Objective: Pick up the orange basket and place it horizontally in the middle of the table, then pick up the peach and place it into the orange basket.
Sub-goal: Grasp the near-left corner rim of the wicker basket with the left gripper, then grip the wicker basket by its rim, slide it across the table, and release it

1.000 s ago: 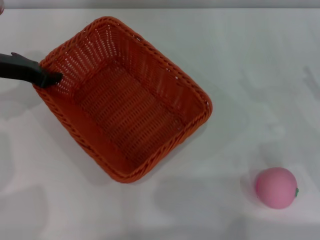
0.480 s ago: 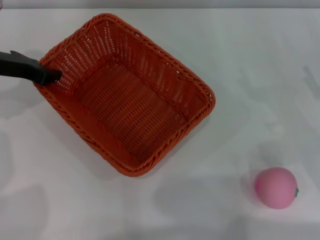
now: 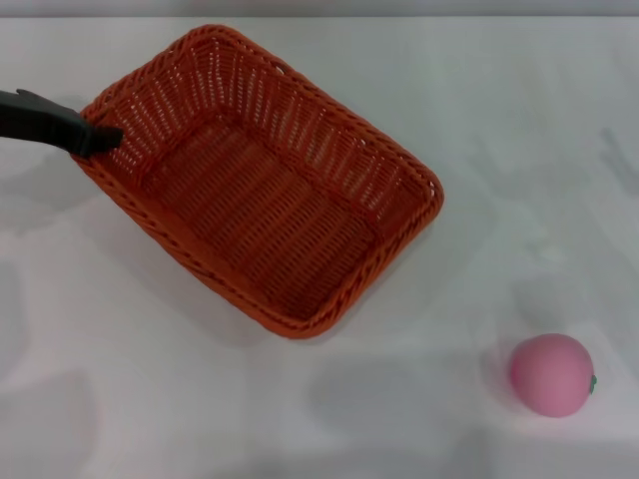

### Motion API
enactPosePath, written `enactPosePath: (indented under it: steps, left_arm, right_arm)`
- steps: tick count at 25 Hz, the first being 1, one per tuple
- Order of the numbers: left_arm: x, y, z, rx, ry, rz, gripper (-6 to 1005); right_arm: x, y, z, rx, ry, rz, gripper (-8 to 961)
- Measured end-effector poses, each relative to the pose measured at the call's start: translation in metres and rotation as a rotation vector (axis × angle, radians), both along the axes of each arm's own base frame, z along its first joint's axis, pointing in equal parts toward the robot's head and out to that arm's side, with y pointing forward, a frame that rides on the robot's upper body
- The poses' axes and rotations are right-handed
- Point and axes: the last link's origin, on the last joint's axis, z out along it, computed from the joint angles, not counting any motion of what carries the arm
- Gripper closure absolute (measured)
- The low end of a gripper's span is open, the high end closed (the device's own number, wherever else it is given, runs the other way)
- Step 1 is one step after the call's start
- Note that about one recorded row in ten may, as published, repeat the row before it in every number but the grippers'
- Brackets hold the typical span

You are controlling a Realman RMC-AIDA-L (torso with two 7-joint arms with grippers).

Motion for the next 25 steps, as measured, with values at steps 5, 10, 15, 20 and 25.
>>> enactPosePath:
  steps: [5, 10, 15, 20, 25]
  left_arm:
    - [0.009, -0.001, 0.006, 0.003, -0.039, 0.055, 804]
    - [0.017, -0.002, 0.011, 0.018, -0.094, 0.135, 824]
    - [0.026, -0.004, 0.013, 0.030, -0.184, 0.232, 833]
    - [0.030, -0.007, 0.011, 0.014, -0.238, 0.343, 833]
    - [0.036, -0.009, 0.012, 0.006, -0.276, 0.439, 832]
  right_arm:
    - [0.000, 0.001, 0.001, 0.005, 0.001, -0.001, 134]
    - [0.000, 0.001, 0.002, 0.010, 0.003, -0.001, 135]
    - [-0.001, 0.003, 0.003, 0.012, -0.001, 0.007, 137]
    - [-0.003, 0.006, 0.005, 0.014, -0.015, 0.020, 138]
    - [-0.005, 0.009, 0.008, 0.017, -0.028, 0.031, 139]
